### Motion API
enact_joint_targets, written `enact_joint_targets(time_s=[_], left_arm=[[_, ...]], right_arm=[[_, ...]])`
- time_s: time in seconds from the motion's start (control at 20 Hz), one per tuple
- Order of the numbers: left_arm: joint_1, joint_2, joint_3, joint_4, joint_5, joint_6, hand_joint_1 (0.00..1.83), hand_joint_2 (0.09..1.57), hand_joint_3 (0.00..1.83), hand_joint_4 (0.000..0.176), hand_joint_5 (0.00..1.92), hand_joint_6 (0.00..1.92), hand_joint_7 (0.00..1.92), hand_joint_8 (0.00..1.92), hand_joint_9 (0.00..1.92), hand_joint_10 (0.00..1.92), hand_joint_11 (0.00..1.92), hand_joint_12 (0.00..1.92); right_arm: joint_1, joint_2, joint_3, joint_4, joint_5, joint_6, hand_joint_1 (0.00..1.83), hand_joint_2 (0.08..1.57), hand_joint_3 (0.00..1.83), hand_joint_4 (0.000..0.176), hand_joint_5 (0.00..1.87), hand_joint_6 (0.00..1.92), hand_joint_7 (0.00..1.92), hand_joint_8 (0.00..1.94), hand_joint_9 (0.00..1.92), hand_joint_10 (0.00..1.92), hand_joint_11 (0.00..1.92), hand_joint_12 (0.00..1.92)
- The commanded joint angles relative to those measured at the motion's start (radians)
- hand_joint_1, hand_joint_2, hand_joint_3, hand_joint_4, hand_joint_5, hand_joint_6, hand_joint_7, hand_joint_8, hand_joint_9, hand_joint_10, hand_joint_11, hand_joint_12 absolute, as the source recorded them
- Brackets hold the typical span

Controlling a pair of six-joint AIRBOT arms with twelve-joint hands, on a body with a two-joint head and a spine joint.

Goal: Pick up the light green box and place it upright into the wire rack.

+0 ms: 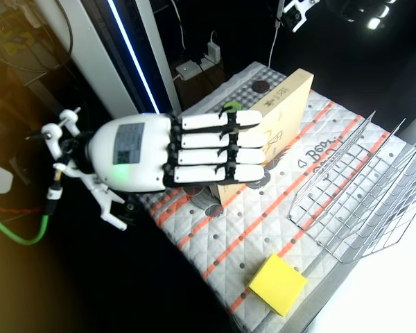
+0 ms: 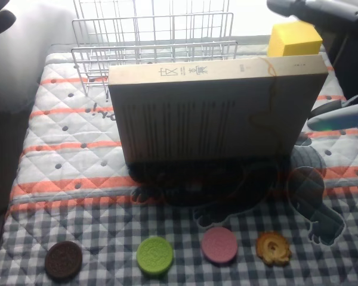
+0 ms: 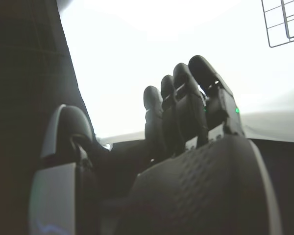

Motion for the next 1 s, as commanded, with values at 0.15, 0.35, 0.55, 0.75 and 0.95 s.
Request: enact_joint_targets(time_s=[0.15, 0.35, 0.55, 0.75, 0.95], left_arm=[[-0.004, 0.005, 0.001, -0.019, -0.113, -0.008, 0.9, 1.03, 0.0, 0.0, 0.56, 0.0, 0.5, 0.0, 0.5, 0.0, 0.14, 0.89], [-0.004, 0.004, 0.002, -0.018, -0.111, -0.008, 0.78, 1.0, 0.0, 0.055, 0.41, 0.0, 0.34, 0.0, 0.29, 0.0, 0.0, 0.77], [-0.004, 0.003, 0.004, -0.018, -0.106, -0.008, 0.77, 0.98, 0.0, 0.108, 0.33, 0.0, 0.28, 0.0, 0.2, 0.0, 0.0, 0.54], [-0.004, -0.002, 0.007, -0.017, -0.097, -0.008, 0.77, 0.97, 0.0, 0.097, 0.33, 0.0, 0.27, 0.0, 0.2, 0.0, 0.0, 0.52], [-0.004, -0.006, 0.009, -0.016, -0.094, -0.008, 0.79, 0.97, 0.0, 0.058, 0.36, 0.0, 0.3, 0.0, 0.22, 0.0, 0.0, 0.59]], right_arm=[[0.016, -0.006, 0.007, 0.043, 0.103, 0.004, 0.66, 0.83, 0.0, 0.083, 0.07, 0.01, 0.06, 0.01, 0.04, 0.01, 0.03, 0.01], [0.049, -0.037, 0.031, -0.024, 0.064, 0.061, 0.7, 0.86, 0.01, 0.065, 0.04, 0.0, 0.02, 0.0, 0.0, 0.0, 0.02, 0.01], [0.105, -0.066, 0.051, -0.114, 0.002, 0.109, 0.83, 0.85, 0.0, 0.04, 0.04, 0.0, 0.0, 0.0, 0.0, 0.0, 0.01, 0.0], [0.173, -0.078, 0.054, -0.207, -0.057, 0.13, 0.82, 0.87, 0.0, 0.063, 0.06, 0.01, 0.01, 0.0, 0.0, 0.0, 0.01, 0.0], [0.219, -0.093, 0.062, -0.263, -0.098, 0.142, 0.8, 0.85, 0.0, 0.074, 0.05, 0.0, 0.0, 0.0, 0.0, 0.0, 0.01, 0.0]])
